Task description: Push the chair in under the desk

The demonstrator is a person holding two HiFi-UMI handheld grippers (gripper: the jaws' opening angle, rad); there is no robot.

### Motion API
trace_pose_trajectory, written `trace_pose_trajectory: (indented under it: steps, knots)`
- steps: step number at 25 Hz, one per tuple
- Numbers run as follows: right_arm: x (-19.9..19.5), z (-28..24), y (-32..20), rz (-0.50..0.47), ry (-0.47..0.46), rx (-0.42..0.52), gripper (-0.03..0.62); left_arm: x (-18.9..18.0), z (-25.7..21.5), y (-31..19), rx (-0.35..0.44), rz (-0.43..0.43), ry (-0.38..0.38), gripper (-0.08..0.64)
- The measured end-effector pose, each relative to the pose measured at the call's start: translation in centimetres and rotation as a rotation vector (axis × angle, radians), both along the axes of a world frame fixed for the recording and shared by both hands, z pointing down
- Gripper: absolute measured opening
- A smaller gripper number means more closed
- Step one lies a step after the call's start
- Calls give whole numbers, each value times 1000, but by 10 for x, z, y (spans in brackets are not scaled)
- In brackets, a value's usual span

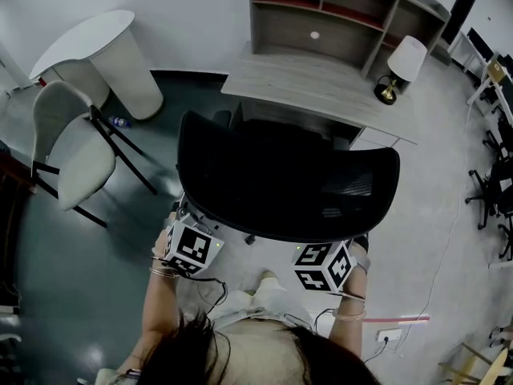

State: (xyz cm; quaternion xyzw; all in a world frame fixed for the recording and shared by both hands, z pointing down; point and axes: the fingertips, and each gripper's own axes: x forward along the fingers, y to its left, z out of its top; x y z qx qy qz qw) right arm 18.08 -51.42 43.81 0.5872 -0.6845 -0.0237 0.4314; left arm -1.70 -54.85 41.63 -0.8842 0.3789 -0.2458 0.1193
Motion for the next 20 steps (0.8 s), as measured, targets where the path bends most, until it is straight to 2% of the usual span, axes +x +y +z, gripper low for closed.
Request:
trace_pose_trajectory:
  steps: [13, 20]
  knots:
    - [-1, 1, 3, -13, 13, 47, 209, -2, 2, 3, 0, -14, -6, 216]
    - [-4, 1, 7, -7, 42, 98, 207, -4, 2, 7, 35, -43, -23, 216]
